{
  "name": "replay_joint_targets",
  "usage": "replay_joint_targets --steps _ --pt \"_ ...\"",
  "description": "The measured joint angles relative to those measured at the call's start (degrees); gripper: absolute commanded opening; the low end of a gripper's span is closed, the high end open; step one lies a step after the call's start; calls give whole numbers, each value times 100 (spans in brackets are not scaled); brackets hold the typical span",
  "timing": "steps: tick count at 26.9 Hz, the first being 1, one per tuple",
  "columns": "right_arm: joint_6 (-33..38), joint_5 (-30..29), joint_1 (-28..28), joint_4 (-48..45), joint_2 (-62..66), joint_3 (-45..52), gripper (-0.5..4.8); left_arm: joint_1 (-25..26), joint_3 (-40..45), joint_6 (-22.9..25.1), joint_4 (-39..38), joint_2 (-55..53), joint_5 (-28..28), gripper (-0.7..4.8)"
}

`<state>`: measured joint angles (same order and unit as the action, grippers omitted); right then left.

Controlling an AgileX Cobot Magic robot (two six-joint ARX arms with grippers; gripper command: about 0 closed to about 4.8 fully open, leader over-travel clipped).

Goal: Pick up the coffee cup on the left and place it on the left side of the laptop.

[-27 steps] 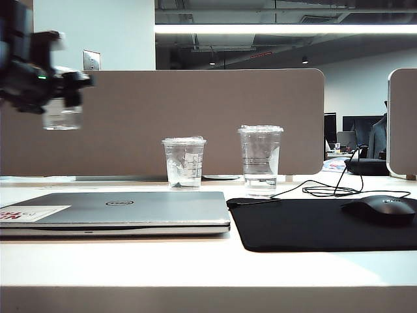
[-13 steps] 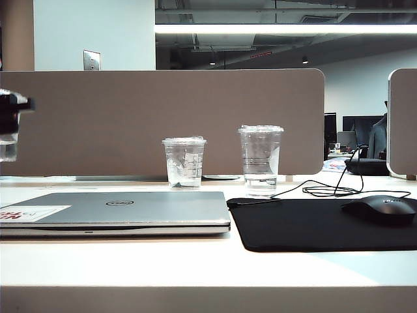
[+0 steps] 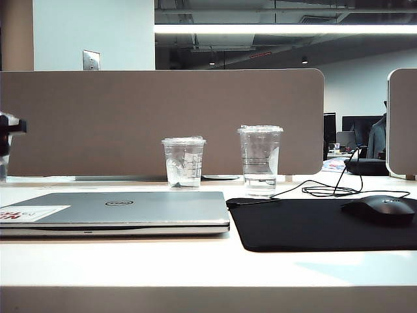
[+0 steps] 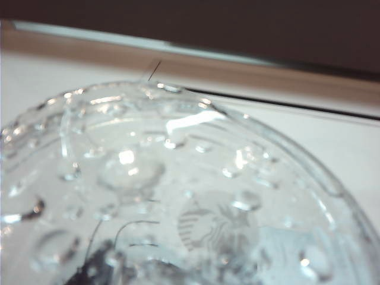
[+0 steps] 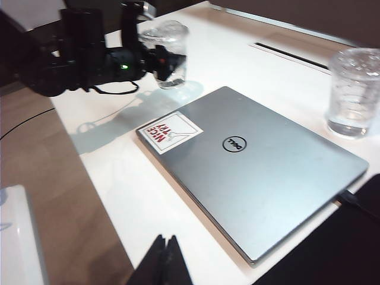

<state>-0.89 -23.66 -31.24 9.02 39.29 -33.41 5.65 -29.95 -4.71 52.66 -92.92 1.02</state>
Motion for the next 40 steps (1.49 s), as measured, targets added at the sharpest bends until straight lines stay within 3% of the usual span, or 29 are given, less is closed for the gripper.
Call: replay_joint_targets --steps 16,17,19,20,27,35,40 --pt "-46 -22 0 83 0 0 -4 50 -13 0 942 -1169 -17 220" --pt "-46 -22 0 83 0 0 -4 50 -17 0 981 -1198 -17 235" --pt "-46 -22 0 83 -2 0 -4 50 -17 -2 1040 -1237 -17 361" --pt "-46 -22 0 83 0 0 -4 50 -17 -2 1029 -1239 -24 398" --pt "-46 -22 0 85 0 0 -4 50 -17 15 828 -1244 -103 408" --pt "-46 214 0 83 -4 0 -4 48 -17 481 -1375 153 -101 407" --pt "-48 407 0 83 -7 0 -4 48 -17 514 -2938 1150 -92 407"
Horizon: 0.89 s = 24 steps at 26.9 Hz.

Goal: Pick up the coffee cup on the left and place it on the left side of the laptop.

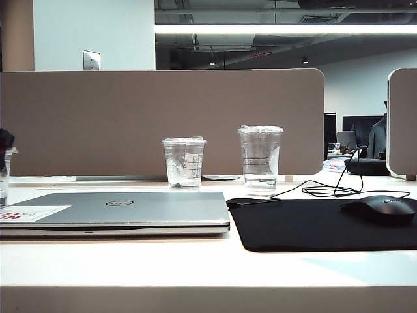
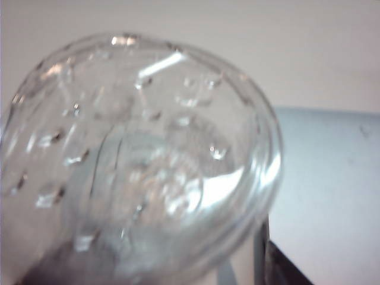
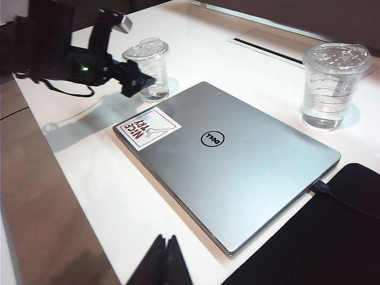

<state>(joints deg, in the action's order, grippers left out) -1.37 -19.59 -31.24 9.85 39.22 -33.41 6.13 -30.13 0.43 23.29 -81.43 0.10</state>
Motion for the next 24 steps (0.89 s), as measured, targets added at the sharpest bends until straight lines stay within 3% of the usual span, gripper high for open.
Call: replay_joint_targets --steps 3,8,13,14,17,24 --pt "0 4 2 0 0 0 -4 0 4 0 -1021 776 2 404" --pt "0 4 2 0 0 0 -4 0 4 0 -1853 1810 2 381" --pt "0 7 2 0 0 0 -4 -9 4 2 -2765 2900 -9 119" --pt "0 7 2 0 0 0 -4 -17 4 0 -2903 3084 -9 -4" --pt "0 7 2 0 0 0 -4 -24 13 -15 -3418 3932 -66 -5" --pt "0 7 0 0 0 0 -4 -28 13 -24 -3436 5121 -162 -5"
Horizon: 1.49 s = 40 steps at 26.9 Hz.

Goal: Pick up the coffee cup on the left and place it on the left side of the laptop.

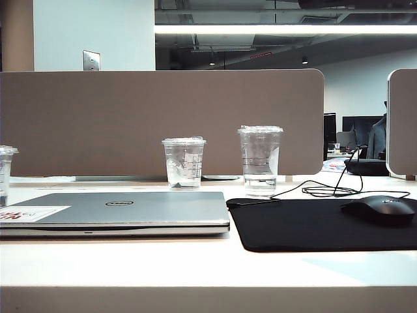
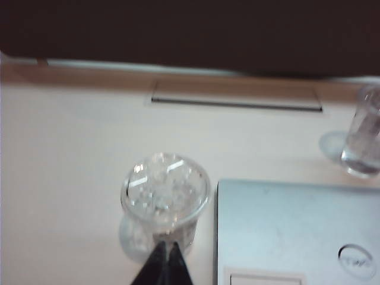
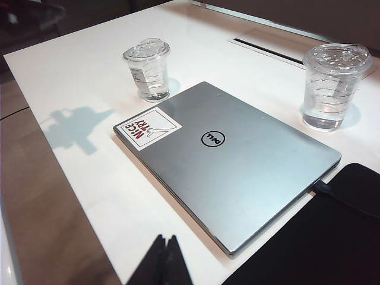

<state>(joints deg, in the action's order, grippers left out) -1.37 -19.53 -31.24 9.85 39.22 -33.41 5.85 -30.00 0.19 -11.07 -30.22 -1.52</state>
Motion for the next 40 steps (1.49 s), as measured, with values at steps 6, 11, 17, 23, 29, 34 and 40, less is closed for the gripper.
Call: replay_joint_targets --steps 6,11,17,23,29,34,40 --pt "0 0 0 0 0 0 -4 0 179 0 160 868 7 -5" --pt "0 0 0 0 0 0 -4 -256 804 0 313 1460 85 -5" --pt "0 0 0 0 0 0 -4 -645 1788 -2 1036 1919 216 -6" --pt "0 0 0 0 0 0 -4 -490 2361 -2 1381 2566 295 -6" --pt "0 0 0 -2 0 0 -4 -446 2741 -2 1397 3029 125 -5" --pt "0 0 0 0 0 0 -4 -450 2986 -2 1408 3005 105 -5" --pt "0 0 0 0 0 0 -4 -450 2986 -2 1410 3005 105 -5"
